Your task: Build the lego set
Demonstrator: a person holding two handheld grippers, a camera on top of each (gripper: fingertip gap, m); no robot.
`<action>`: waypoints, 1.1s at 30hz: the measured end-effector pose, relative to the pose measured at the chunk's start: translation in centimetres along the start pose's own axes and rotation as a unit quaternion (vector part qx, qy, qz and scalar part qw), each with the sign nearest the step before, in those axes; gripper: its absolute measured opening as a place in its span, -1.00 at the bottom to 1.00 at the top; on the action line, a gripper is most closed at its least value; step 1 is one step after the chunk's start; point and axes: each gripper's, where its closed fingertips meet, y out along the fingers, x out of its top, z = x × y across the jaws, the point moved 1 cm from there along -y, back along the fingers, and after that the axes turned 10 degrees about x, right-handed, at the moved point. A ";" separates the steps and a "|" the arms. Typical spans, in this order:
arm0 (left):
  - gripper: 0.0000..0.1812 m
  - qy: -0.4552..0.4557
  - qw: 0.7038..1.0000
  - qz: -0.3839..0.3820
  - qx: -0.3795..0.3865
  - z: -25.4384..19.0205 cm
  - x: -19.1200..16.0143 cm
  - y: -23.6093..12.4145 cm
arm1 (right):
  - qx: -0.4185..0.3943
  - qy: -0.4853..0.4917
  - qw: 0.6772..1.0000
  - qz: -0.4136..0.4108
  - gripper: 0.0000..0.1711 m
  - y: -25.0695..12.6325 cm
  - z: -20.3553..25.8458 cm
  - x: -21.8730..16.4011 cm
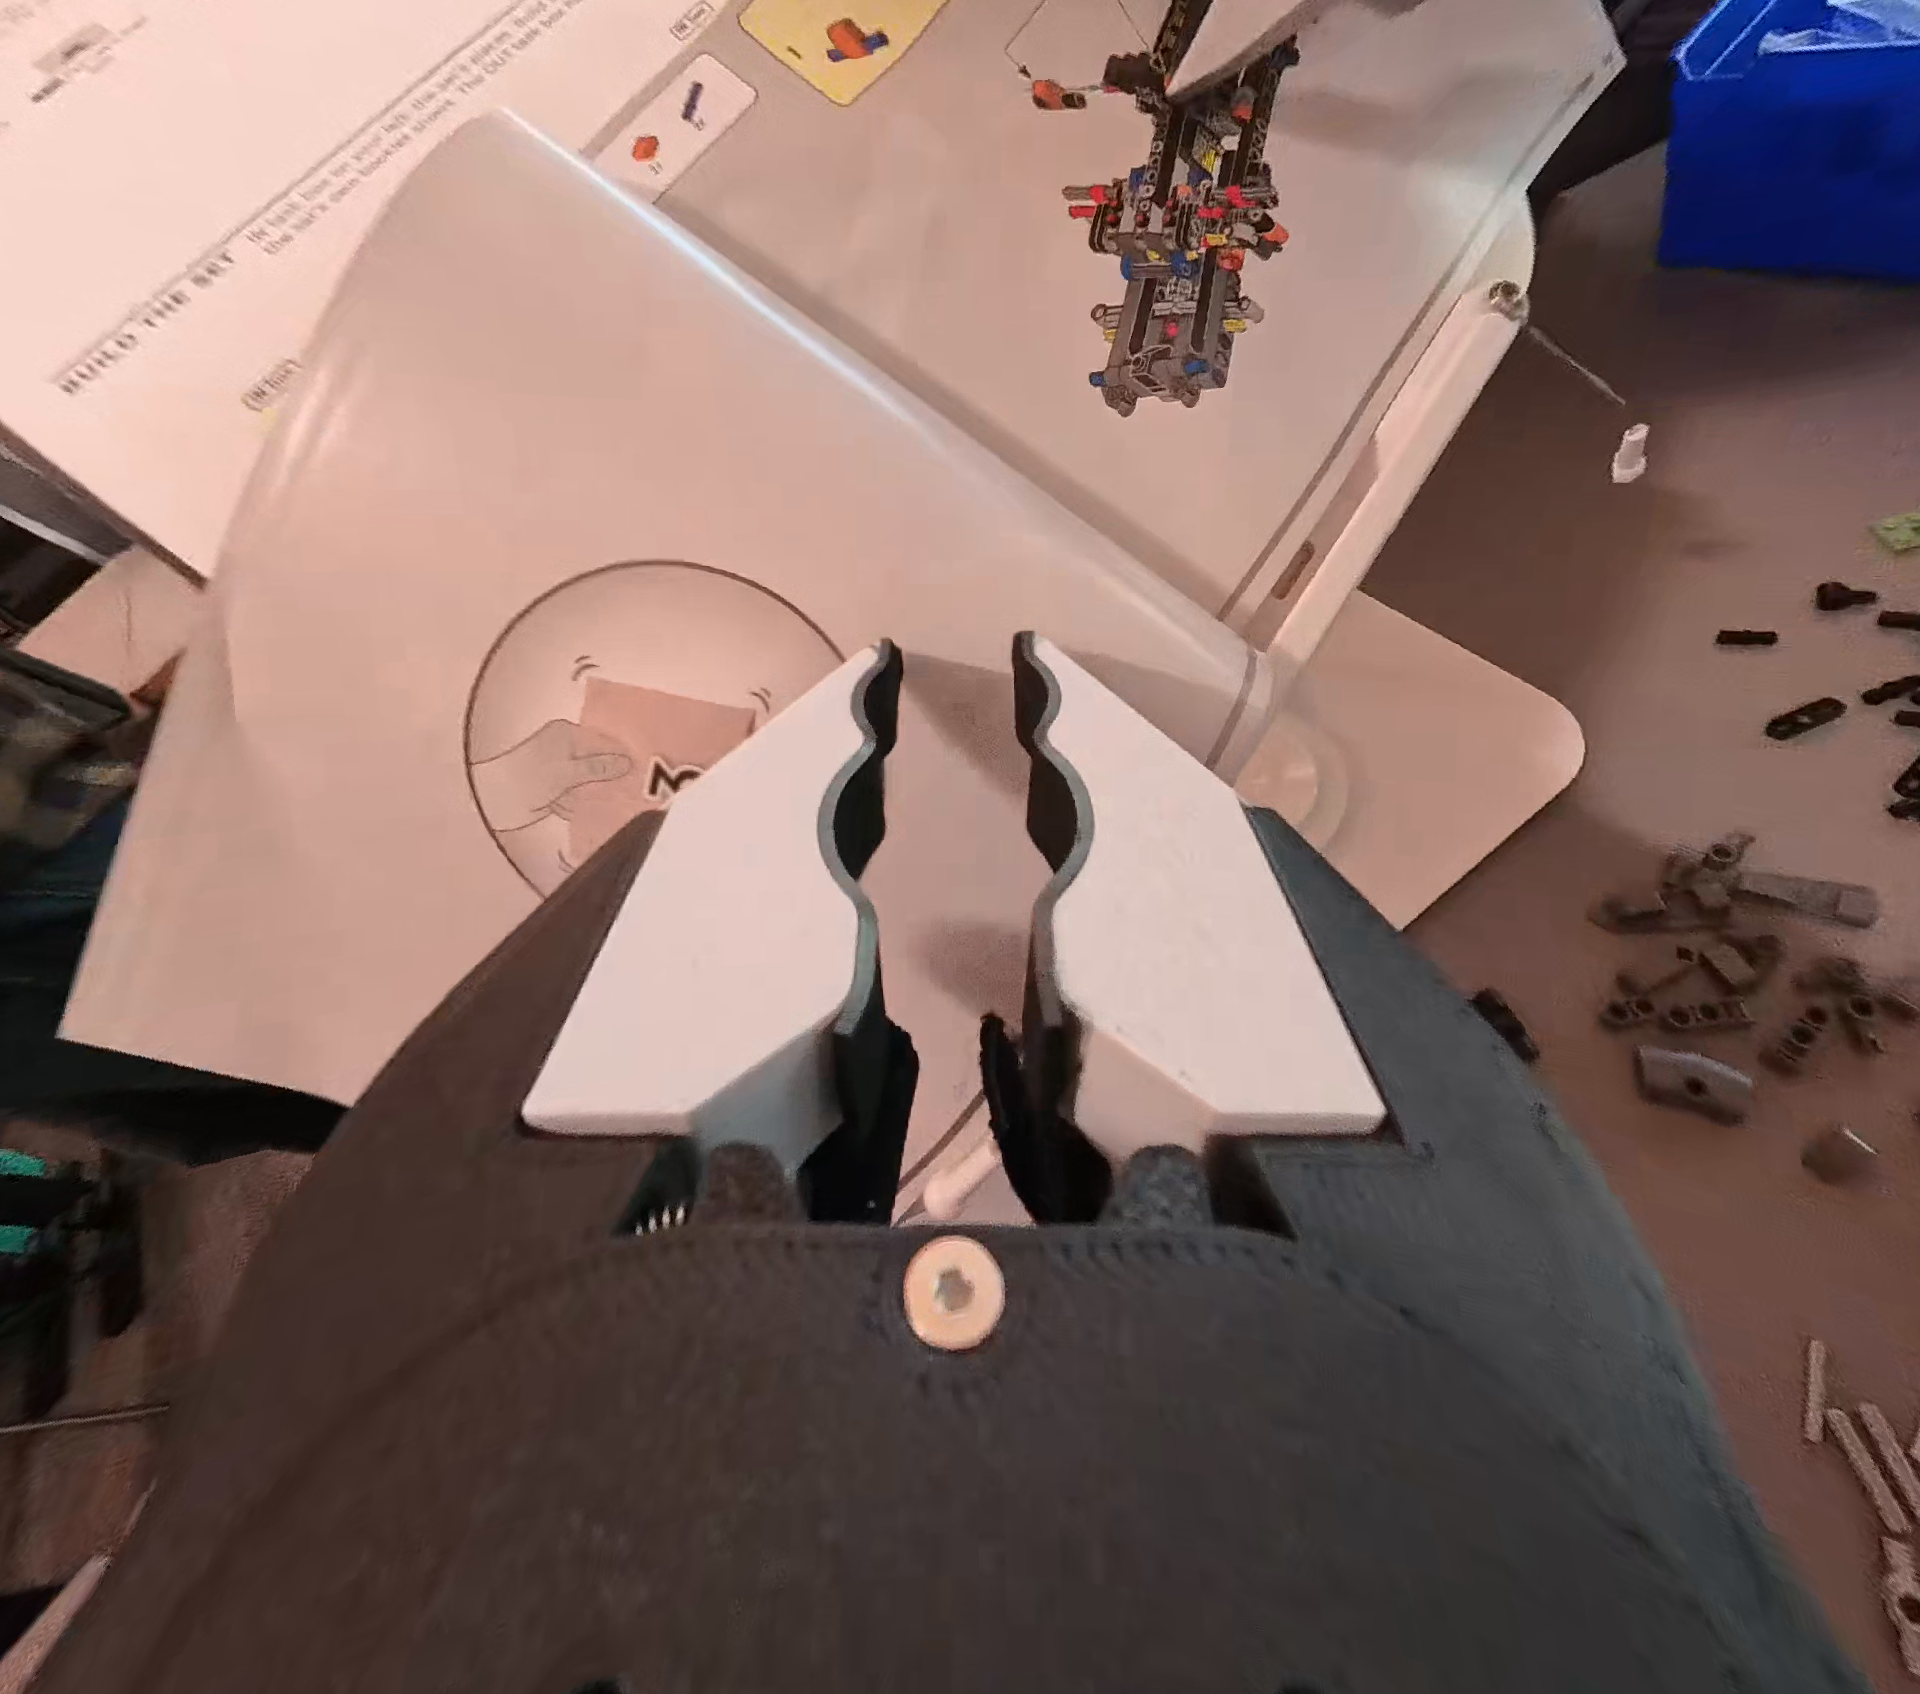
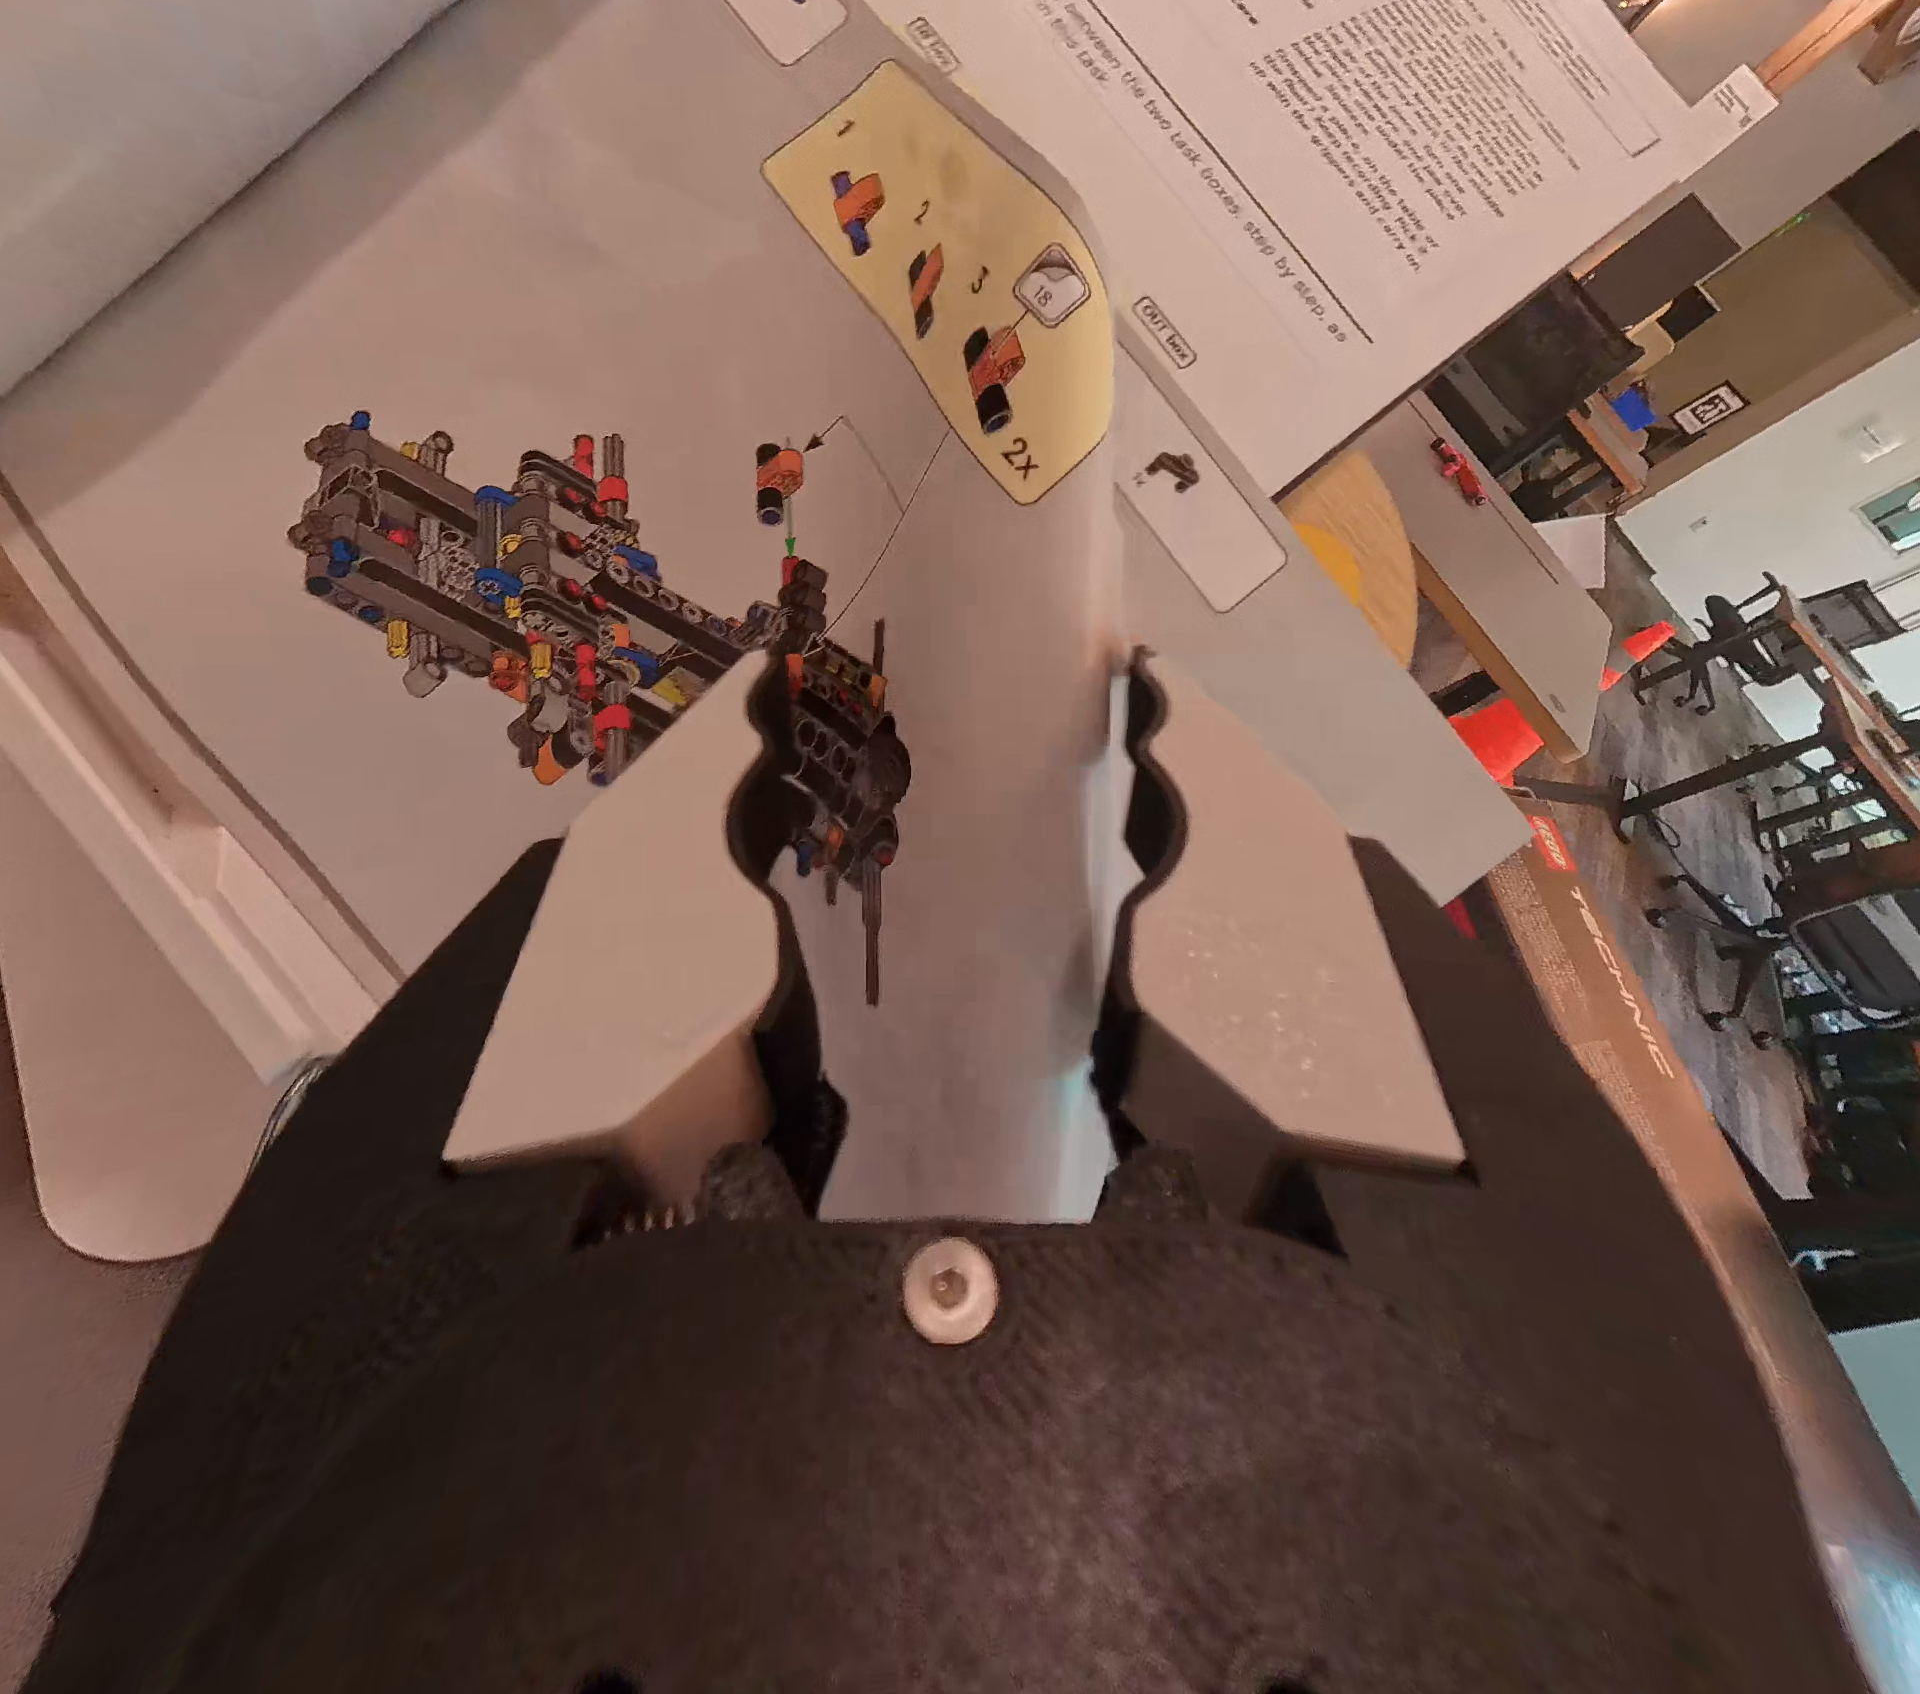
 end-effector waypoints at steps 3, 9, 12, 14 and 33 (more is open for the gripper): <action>-0.77 0.003 1.000 -0.001 0.007 -0.1 -0.4 0.4 | 0.001 -0.021 1.000 0.005 -0.62 -0.6 0.8 0.1; -0.77 -0.003 1.000 -0.004 0.008 -0.1 -0.5 0.2 | 0.067 -0.031 0.997 0.008 -1.00 -2.1 4.2 1.0; -0.63 -0.001 1.000 -0.019 0.009 -0.5 0.3 -0.4 | 0.107 0.001 0.994 -0.002 -1.00 -3.2 5.7 2.7; -0.47 0.006 0.999 -0.033 0.005 -1.7 1.2 -1.0 | 0.148 0.036 0.988 -0.010 -1.00 -3.8 7.0 4.2; -1.00 -0.061 0.983 -0.155 0.080 -7.0 6.0 -2.7 | 0.331 0.212 0.901 -0.184 -0.24 -3.9 13.9 18.9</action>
